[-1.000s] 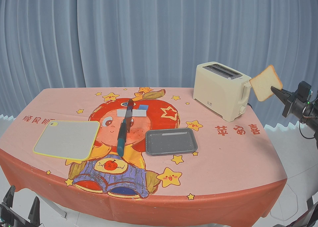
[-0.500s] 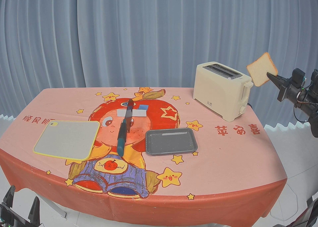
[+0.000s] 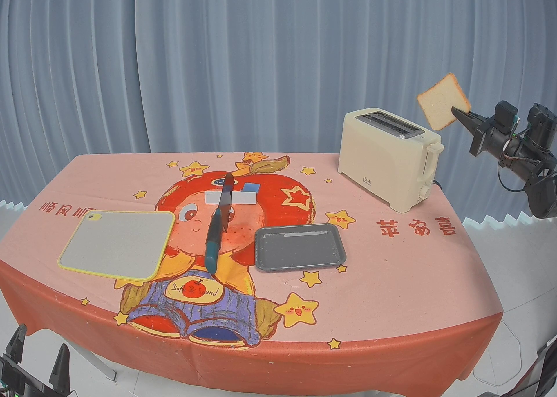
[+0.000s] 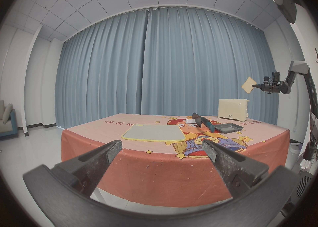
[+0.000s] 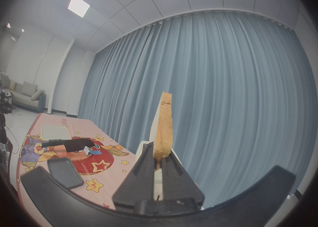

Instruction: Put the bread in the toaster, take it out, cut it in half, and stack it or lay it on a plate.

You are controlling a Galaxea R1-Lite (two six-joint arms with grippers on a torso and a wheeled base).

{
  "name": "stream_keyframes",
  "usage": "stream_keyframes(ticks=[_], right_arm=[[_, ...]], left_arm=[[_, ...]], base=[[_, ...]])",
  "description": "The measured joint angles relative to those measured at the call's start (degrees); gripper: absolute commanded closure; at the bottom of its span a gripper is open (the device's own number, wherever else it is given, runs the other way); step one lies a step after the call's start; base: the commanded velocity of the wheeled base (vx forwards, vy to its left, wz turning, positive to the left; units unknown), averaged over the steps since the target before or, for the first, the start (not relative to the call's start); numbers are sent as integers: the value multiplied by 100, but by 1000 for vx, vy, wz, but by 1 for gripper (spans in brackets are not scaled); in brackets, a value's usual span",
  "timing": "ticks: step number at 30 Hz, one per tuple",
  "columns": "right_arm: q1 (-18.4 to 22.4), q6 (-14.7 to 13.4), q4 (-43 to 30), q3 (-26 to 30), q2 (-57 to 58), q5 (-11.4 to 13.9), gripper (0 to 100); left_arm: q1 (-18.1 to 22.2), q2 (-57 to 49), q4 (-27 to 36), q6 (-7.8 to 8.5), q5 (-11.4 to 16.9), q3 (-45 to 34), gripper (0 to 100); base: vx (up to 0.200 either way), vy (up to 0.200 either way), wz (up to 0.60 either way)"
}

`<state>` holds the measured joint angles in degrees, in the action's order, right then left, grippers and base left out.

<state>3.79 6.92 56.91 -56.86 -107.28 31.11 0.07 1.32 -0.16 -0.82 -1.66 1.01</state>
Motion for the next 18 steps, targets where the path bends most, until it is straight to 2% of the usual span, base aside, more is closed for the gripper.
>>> stream_keyframes(ticks=[18], right_arm=[[-599,21,-716,-1538,-964,-29,100]], left_arm=[[0,0,0,0,0,0,0]], base=[[0,0,0]])
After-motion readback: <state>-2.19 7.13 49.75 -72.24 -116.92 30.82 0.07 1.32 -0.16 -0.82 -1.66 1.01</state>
